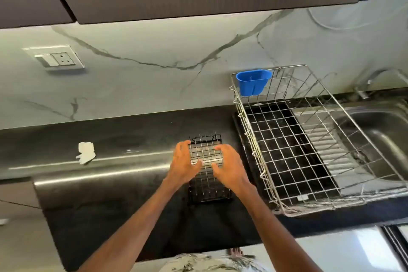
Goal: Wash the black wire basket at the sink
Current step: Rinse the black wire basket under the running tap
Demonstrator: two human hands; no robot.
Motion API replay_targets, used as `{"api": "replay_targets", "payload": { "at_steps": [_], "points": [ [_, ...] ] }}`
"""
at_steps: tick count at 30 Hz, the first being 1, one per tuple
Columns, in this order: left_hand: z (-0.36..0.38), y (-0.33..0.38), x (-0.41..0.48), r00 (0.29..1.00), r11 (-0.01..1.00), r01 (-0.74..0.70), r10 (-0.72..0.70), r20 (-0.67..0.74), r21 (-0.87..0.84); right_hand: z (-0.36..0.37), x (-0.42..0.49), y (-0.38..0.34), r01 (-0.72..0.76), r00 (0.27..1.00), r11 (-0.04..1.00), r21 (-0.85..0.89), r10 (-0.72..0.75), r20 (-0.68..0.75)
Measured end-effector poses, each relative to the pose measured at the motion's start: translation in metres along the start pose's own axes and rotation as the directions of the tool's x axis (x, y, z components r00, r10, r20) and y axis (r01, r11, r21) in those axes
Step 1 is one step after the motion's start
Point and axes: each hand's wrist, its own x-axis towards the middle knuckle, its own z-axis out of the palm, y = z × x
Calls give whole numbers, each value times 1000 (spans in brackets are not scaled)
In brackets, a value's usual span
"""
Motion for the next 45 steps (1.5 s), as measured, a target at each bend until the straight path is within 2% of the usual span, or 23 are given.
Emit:
{"api": "replay_targets", "payload": {
  "at_steps": [3,5,7,9,12,16,19,24,29,32,36,41,45],
  "points": [
    [6,-14,10,978,993,90,-74,196,-73,18,11,10,-181,983,983,41,179,34],
    [14,-19,13,951,968,196,-148,271,-158,22,17,15,-350,937,929,121,348,42],
    [17,-23,13,913,899,347,-260,313,-266,24,24,19,-497,868,843,206,484,113],
    [18,-27,11,850,808,493,-367,379,-322,27,27,25,-559,828,801,214,525,199],
    [23,-35,7,834,751,526,-363,416,-399,33,29,38,-591,803,769,242,534,265],
    [18,-22,6,886,742,456,-331,324,-491,35,32,45,-549,833,797,250,499,239],
    [14,-11,6,863,650,505,-373,341,-568,35,31,45,-513,857,818,259,468,217],
    [-5,-4,-7,891,637,454,-322,320,-623,23,8,33,-522,852,756,395,482,204],
    [-31,8,-27,934,670,356,-237,266,-652,11,-16,13,-409,889,806,427,457,-12],
    [-47,20,-49,963,714,270,-201,181,-646,2,-30,1,-318,913,869,379,389,-127],
    [-68,44,-87,982,740,170,-179,53,-651,-23,-53,-14,-212,940,904,370,292,-174],
    [-82,93,-147,977,775,32,-157,-144,-631,-69,-99,-21,-58,965,919,389,152,-214],
    [-84,158,-194,959,798,-123,-56,-276,-590,-127,-151,-15,58,954,899,434,78,-289]
  ]
}}
